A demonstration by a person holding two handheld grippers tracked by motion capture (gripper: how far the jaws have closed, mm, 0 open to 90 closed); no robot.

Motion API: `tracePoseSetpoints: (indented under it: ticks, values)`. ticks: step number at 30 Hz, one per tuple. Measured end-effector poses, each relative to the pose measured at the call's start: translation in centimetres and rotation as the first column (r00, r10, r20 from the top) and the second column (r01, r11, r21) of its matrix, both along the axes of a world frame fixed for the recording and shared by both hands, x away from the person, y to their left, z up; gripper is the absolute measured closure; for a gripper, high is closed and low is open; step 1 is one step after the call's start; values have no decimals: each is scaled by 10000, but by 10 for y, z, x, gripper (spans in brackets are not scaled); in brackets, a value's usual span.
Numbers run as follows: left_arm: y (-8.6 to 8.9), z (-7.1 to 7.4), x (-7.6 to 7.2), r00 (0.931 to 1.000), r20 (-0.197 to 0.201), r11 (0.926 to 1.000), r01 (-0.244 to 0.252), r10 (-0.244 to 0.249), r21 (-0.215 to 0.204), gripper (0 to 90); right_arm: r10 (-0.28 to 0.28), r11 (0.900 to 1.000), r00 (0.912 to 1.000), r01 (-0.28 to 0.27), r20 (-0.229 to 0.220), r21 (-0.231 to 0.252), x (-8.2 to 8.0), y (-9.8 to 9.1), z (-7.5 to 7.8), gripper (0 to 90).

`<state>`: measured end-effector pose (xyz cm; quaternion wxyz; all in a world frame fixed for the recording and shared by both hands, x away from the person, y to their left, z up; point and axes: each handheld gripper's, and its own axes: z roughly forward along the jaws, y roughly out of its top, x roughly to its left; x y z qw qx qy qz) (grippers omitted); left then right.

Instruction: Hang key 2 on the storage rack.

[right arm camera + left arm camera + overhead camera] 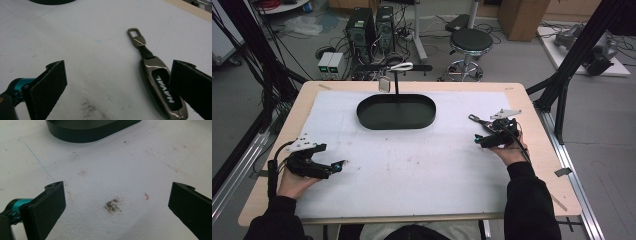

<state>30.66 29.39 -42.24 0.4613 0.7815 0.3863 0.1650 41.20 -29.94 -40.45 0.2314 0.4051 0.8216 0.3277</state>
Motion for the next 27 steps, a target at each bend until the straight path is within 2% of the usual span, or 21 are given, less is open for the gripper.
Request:
tracePoseSetpoints:
  ticks: [8,12,18,25,27]
  values:
    - [1,-1,-1,10000,-23,10000,0,0,-11,17,-212,9984,9978,179,-627,-534,44,-6,-4,8]
    - [0,-1,-1,10000,-21,10000,2,-2,-48,17,-214,9979,9964,162,-820,-634,58,-4,-5,8]
    - [0,-1,-1,10000,-42,10000,38,-39,-7,17,-173,9945,9930,49,-1172,-1048,74,0,-11,8]
    - [1,-2,-2,10000,-76,10000,31,-31,-4,17,-80,9951,9859,-87,-1674,-987,89,-5,-16,40]
    - [2,-2,-2,10000,-81,10000,43,-43,-20,17,-100,9972,9847,-29,-1739,-742,91,-8,-17,57]
